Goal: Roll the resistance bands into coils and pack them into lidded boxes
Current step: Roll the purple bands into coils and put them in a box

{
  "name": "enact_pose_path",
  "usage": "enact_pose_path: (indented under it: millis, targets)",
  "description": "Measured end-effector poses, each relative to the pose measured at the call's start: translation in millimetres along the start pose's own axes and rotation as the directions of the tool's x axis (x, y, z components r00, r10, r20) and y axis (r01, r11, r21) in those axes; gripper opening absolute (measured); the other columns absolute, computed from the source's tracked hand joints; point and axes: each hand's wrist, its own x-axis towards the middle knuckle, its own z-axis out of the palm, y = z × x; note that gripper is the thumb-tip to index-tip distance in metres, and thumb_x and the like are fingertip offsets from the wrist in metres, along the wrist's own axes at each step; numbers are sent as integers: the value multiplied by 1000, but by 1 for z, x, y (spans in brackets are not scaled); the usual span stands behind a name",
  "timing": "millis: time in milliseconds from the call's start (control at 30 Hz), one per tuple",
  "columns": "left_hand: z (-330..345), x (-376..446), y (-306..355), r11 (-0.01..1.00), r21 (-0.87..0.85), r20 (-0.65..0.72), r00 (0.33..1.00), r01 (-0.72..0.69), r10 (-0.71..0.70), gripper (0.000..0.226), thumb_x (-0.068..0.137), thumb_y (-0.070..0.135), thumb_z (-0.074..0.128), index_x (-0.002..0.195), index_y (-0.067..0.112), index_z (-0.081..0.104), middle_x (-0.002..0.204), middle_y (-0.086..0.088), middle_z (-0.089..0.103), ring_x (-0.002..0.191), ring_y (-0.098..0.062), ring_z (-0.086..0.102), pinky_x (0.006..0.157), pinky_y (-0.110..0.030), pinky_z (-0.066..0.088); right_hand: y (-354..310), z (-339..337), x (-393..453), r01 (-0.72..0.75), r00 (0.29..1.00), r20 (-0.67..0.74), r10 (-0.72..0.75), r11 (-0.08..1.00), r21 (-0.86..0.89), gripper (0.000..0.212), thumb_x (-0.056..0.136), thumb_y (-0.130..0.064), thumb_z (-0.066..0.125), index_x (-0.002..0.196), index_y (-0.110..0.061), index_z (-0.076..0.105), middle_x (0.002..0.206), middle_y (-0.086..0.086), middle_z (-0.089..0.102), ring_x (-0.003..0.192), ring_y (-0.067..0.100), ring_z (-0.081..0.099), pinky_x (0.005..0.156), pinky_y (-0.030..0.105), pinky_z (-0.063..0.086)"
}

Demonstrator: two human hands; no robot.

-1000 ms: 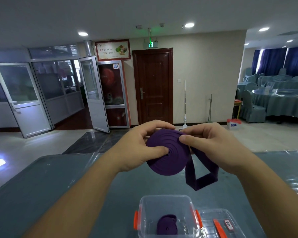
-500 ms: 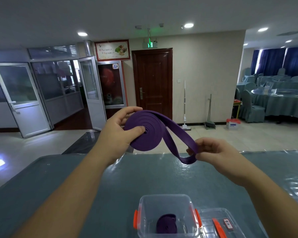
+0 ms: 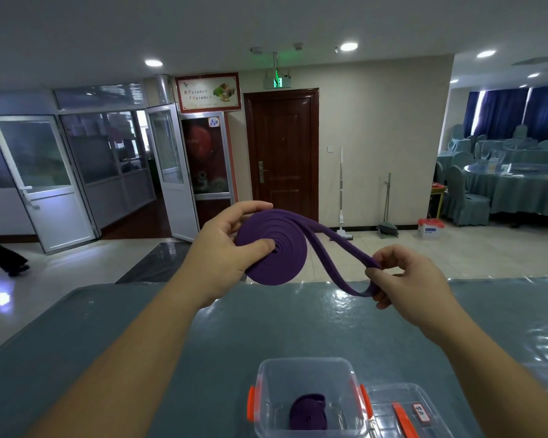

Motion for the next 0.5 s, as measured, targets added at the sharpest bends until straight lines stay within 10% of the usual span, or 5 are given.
enact_pose_path:
  millis: [233, 500]
  targets:
    - [4, -2, 2, 998, 65, 111, 994, -11, 4, 54, 85, 1, 81, 123, 37, 68, 107, 18, 73, 101, -11, 74, 78, -31, 65, -20, -5, -9, 177, 967, 194, -164, 983, -55, 47, 87, -44, 77, 131, -41, 60, 119, -17, 67, 111, 7, 66, 92, 34, 57]
    - [20, -13, 6, 978, 183, 330, 943, -101, 36, 52, 89, 5, 79, 125, 40, 67, 117, 17, 72, 104, -7, 72, 82, -26, 62, -79, 0, -21, 399, 868, 333, -368, 917, -26, 29, 94, -36, 71, 124, -37, 73, 105, -21, 78, 99, -3, 73, 89, 24, 60]
